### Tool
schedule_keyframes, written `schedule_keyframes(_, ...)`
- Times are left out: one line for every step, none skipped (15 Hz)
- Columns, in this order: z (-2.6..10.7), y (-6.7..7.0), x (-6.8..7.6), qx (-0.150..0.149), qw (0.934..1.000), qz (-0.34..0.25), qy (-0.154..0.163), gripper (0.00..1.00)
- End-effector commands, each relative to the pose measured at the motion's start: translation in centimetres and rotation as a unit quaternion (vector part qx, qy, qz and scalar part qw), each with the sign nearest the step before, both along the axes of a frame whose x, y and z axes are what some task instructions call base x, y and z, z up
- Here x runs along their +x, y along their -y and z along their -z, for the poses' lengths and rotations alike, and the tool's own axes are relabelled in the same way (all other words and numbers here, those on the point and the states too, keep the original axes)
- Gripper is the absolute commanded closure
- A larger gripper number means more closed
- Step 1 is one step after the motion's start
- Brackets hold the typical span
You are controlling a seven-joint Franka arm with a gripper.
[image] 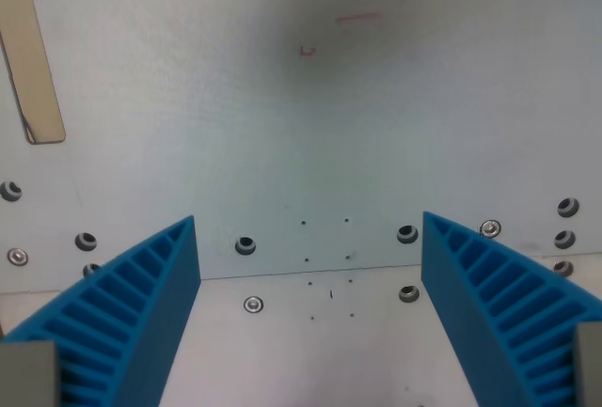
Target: Rotate around gripper negative z
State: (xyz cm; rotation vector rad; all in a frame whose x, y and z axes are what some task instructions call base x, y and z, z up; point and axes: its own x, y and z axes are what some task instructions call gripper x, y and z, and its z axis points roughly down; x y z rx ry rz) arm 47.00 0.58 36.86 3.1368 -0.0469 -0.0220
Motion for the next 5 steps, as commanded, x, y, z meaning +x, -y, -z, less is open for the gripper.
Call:
schedule_keyframes(-0.30,0.07,-0.05,0.001,0.9972,-0.075,0.003,0.00)
schedule_keyframes(-0.30,0.07,-0.05,0.001,0.9967,-0.081,0.003,0.00)
schedule_keyframes(-0.30,0.07,-0.05,0.001,0.9962,-0.087,0.003,0.00)
schedule_keyframes(-0.30,0.07,-0.05,0.001,0.9957,-0.093,0.003,0.00)
schedule_keyframes(-0.30,0.07,-0.05,0.001,0.9951,-0.099,0.002,0.00)
